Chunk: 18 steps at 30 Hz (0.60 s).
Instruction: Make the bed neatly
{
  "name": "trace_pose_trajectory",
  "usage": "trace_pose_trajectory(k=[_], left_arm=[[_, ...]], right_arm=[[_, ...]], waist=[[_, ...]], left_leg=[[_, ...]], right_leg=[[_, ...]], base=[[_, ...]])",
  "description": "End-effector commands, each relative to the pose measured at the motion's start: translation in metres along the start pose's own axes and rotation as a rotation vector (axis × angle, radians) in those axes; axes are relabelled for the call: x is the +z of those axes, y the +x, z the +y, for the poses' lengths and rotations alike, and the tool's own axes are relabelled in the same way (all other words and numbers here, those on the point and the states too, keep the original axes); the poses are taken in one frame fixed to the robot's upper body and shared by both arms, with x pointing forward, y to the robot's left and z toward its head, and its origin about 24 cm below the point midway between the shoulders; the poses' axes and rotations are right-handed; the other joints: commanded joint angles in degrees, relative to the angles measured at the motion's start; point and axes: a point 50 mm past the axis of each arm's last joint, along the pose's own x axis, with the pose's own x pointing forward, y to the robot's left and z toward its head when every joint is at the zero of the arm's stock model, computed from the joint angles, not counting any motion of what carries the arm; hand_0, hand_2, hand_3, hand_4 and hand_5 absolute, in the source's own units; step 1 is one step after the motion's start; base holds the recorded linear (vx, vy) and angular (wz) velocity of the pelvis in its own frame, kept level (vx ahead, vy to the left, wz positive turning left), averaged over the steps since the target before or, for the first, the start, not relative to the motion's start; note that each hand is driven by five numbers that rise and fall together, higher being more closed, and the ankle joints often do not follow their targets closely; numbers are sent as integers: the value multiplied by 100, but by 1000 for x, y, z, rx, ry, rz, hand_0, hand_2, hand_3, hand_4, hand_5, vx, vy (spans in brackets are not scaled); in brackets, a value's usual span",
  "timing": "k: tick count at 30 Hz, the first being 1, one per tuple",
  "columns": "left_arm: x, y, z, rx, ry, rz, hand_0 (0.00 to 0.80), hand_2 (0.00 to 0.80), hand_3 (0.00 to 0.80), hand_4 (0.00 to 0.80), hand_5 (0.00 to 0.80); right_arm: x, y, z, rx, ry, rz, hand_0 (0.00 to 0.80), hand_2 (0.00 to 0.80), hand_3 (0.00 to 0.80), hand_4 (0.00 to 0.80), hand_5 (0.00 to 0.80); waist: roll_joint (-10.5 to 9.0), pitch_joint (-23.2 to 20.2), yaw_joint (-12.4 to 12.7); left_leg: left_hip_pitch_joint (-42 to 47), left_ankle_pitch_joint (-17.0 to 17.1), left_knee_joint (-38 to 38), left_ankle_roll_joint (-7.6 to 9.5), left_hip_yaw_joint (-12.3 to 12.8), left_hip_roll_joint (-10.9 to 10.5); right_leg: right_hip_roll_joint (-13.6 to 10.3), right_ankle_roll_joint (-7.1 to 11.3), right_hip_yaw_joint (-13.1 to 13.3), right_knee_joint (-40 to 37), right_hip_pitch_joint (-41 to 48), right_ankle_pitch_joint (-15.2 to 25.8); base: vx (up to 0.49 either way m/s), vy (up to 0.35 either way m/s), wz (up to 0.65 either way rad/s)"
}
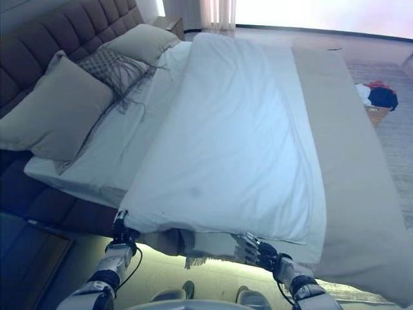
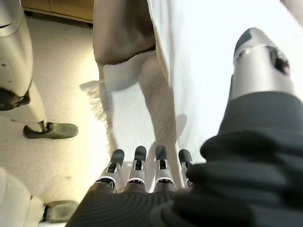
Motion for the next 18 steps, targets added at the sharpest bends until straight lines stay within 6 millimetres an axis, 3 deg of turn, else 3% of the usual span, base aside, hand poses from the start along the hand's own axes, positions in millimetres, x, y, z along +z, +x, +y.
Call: trace_pose_trajectory(k=[1,4,9,14,18], left_arm=[[92,-3,-25,-90,50,-287,800,800,800,800,800],[105,-4,-26,-79,56,-313,800,800,800,800,800],[113,-5,-28,-61,59,-330,800,800,800,800,800],[120,-7,-19,-18,47,-323,800,800,800,800,800],[125,-11,-12,13,27,-326,800,800,800,800,800]], right_arm=[[26,-8,-11,-6,0,-67,0,0,0,0,0],[17,-16,-27,-44,20,-58,0,0,0,0,0],[7,-29,-50,-105,57,-48,0,0,0,0,0],[15,-46,-73,-195,127,-56,0,0,0,0,0],[17,-55,-85,-241,129,-39,0,0,0,0,0]], waist=[[-225,-12,292],[-249,-105,40],[-54,-256,-178],[216,-320,-323],[392,-331,-396]], left_leg=[[-768,588,-94,225,689,-435],[-524,503,162,162,876,-18],[-91,623,-366,-51,722,480],[242,354,-747,-83,655,301],[361,218,-871,5,677,76]], right_leg=[[-11,101,-184,413,150,-186],[-212,103,-312,477,25,-142],[-397,188,-294,636,-84,-237],[-692,384,-233,556,-161,-105],[-854,545,-127,379,-196,64]], base=[[-320,163,-11],[-186,224,19],[-100,305,4],[-63,346,11],[-57,319,12]])
